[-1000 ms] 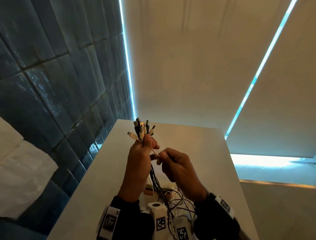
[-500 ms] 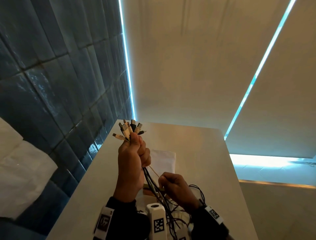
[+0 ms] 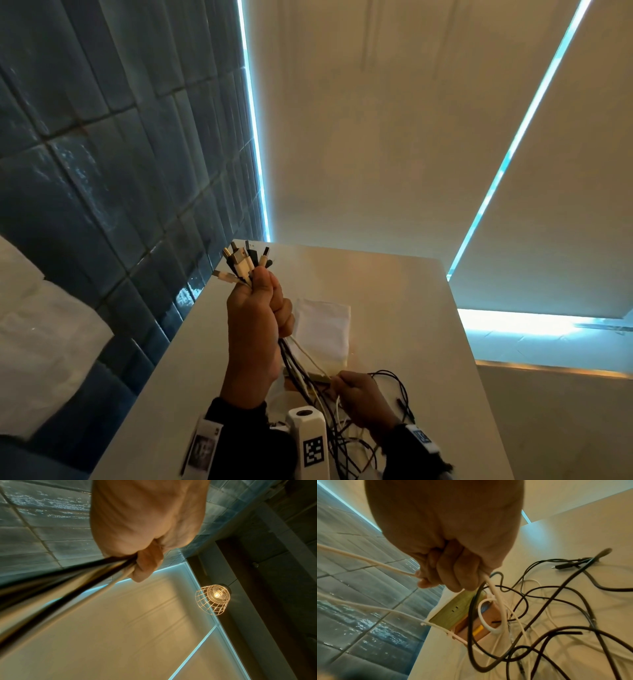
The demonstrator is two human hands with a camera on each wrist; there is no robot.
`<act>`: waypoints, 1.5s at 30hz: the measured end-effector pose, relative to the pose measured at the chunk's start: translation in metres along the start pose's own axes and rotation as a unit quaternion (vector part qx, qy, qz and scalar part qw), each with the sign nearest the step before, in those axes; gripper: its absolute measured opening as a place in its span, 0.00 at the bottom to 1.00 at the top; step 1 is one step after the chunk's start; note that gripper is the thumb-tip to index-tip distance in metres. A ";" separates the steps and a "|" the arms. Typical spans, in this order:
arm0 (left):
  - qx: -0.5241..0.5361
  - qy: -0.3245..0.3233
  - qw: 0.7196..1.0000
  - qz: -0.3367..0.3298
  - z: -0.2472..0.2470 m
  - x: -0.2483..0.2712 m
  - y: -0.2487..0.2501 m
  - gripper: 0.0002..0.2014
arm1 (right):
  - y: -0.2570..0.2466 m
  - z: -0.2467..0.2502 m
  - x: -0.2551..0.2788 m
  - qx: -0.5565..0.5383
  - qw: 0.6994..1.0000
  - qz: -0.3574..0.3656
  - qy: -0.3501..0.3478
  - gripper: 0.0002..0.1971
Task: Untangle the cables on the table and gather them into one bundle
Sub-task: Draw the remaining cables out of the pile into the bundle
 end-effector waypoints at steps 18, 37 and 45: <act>-0.086 -0.034 0.994 0.050 -0.005 -0.001 -0.003 0.19 | -0.170 0.064 0.028 -0.301 0.936 0.182 0.001 0.10; 0.066 -0.110 0.987 0.094 -0.007 -0.003 -0.004 0.15 | -0.092 0.028 0.030 -0.190 0.974 0.041 -0.113 0.13; 0.021 -0.078 0.994 0.067 -0.004 -0.004 -0.003 0.19 | -0.049 0.009 0.017 -0.108 0.993 -0.003 -0.055 0.14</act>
Point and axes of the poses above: each hand's wrist, its own x-axis away from the middle knuckle, its own z-axis out of the back of the hand, y = z × x, the point moved 4 cm from there along -x, towards the middle knuckle, and after that the axes turned 7 degrees about x, right-handed, at the moved point
